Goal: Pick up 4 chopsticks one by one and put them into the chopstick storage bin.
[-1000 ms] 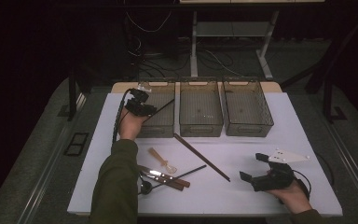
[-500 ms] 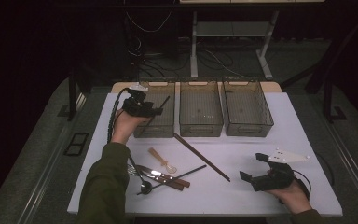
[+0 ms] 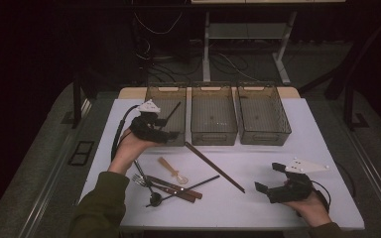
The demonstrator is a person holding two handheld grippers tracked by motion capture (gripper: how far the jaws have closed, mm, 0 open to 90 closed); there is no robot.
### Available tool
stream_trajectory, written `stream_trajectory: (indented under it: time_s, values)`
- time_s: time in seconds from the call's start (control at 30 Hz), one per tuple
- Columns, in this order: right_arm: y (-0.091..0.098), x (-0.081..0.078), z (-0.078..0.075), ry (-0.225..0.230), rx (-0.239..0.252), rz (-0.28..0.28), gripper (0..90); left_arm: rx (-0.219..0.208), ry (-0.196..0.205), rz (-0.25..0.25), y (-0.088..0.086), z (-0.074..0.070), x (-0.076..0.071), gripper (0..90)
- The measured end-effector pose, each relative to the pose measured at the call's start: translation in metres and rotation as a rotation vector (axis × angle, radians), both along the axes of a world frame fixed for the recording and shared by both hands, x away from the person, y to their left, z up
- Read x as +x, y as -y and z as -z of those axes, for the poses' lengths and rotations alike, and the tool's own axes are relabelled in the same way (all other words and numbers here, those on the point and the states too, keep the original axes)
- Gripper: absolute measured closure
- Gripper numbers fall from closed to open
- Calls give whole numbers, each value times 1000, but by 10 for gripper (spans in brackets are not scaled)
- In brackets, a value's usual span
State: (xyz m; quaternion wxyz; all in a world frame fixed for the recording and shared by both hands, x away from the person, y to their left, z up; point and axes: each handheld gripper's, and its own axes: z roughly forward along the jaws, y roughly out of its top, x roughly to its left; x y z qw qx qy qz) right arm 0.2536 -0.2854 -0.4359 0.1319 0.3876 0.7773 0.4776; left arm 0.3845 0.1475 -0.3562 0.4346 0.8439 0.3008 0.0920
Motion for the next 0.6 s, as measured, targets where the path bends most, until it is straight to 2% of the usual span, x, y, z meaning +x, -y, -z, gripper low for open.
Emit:
stream_trajectory:
  time_s: [0.13,0.33,0.6]
  values:
    - [0,0,0,1,1,0,7,-4,1,32,2,3,-20,238]
    - [0,0,0,-1,2,2,7,-7,18,37,4,12,-47,269]
    - [0,0,0,-4,2,5,7,-17,29,68,2,36,-82,393]
